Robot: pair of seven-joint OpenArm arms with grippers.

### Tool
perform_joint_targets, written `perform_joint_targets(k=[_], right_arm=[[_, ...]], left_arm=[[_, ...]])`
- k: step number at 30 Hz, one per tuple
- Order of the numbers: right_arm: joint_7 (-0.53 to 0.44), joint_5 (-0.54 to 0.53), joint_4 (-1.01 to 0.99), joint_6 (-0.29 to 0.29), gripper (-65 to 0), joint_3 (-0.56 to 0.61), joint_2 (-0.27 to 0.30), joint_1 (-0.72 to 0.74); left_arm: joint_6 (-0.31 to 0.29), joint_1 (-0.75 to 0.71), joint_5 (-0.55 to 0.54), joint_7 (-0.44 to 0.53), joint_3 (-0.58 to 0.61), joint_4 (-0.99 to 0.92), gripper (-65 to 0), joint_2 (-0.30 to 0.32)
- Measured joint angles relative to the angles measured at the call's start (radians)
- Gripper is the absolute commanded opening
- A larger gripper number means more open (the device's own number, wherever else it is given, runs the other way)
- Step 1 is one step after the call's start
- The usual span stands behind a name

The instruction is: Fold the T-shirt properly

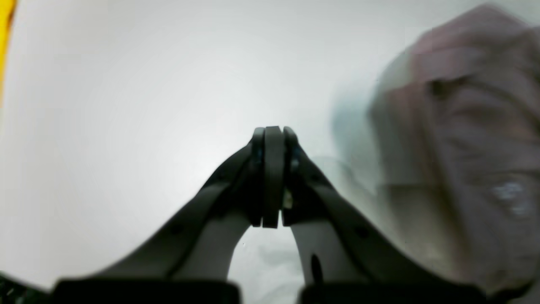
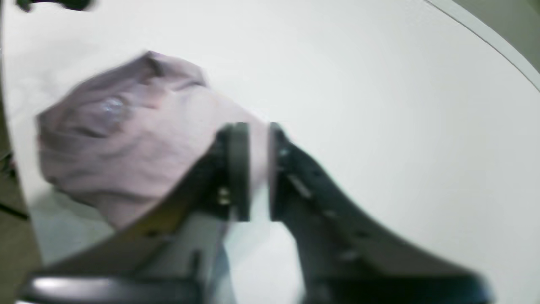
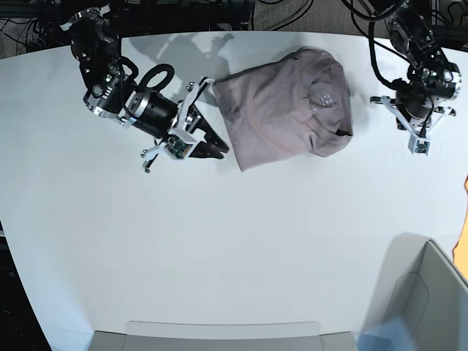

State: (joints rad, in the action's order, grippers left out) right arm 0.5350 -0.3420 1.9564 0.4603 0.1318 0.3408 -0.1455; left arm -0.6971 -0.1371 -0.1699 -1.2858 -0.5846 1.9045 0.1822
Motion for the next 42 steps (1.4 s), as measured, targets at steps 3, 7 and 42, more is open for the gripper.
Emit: perform_joint_targets(k=[3, 7, 42], right_arm=[[-0.002, -0.002, 0.019, 0.000, -65.0, -0.080, 0.000, -0.049], [-0.001, 0.000, 0.057, 0.000, -65.0, -0.177, -0.003, -0.143], [-0.030, 0.000, -0.298, 0.004, -65.0, -0.303, 0.252, -0.977]], left_arm=[[0.000, 0.004, 0.097, 0.003, 0.000, 0.001, -65.0, 0.000], [-0.003, 0.003, 0.230, 0.016, 0.000, 0.001, -65.0, 0.000], [-0.003, -0.530, 0.358, 0.253, -0.050, -0.179, -65.0, -0.197]])
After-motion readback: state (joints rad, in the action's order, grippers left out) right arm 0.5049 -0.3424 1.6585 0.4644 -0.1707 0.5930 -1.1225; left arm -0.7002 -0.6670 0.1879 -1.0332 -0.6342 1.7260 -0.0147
